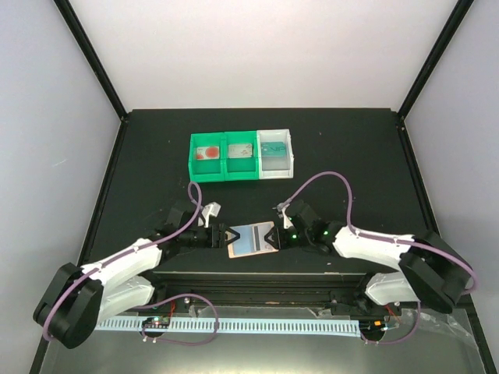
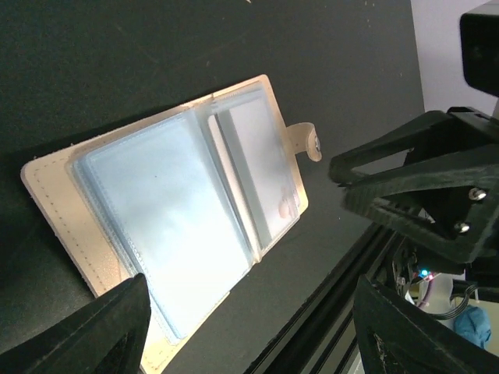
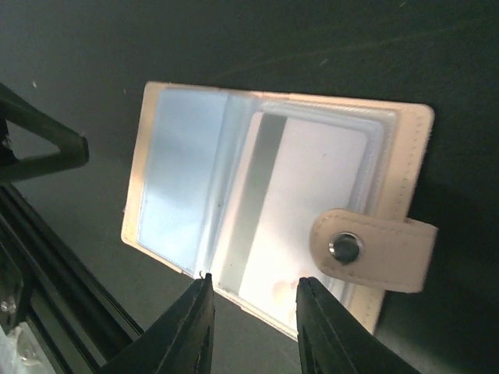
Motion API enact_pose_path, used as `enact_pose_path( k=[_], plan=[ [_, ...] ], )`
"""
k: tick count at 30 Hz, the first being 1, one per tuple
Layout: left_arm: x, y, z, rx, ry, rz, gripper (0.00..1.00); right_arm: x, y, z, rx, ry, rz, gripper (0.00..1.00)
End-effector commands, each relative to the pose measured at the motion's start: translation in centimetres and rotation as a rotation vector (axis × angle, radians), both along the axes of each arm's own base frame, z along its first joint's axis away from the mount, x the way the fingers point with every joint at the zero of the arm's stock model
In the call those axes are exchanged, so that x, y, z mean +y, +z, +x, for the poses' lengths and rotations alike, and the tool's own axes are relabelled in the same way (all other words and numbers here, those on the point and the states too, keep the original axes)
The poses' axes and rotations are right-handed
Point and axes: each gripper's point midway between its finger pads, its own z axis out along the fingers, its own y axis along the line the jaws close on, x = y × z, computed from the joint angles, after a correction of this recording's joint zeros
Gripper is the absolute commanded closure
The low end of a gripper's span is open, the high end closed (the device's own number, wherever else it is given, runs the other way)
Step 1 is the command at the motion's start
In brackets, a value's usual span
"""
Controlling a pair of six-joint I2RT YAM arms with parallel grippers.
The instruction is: Take the credit cards out of the card holder
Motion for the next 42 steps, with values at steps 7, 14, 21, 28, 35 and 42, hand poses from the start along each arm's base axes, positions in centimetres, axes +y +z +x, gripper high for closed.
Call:
enact_pose_path(
  k=[7,14,21,28,35,42],
  plan=[
    [-1.0,0.8,0.5,-0.029,-0.003,-0.064,0.26,2.6,-0.9,1.2,-0.079,0.054,-0.088,0.7],
    [-1.0,0.1,0.0,-0.008,-0.007,-0.057,0.26,1.0,-2.6,2.2,-0.099,0.005,-0.201,0.7],
    [-1.4,1.1,0.0,-0.019,-0.007,-0.083,0.31,0.7,-3.8,1.7,-0.065,0.008,-0.222,0.73],
    [-1.2,0.5,0.0,-0.018,0.015,-0.06,0.33,0.9,-4.2,1.1,-0.035,0.015,-0.2,0.73],
    [-0.2,-1.8,0.4,0.008,0.061,0.025,0.5,0.7,-4.0,0.4,-0.003,-0.018,-0.148,0.71],
    [-0.1,-3.4,0.7,0.032,0.07,0.064,0.55,1.7,-4.2,0.2,0.029,-0.033,-0.065,0.67]
  ],
)
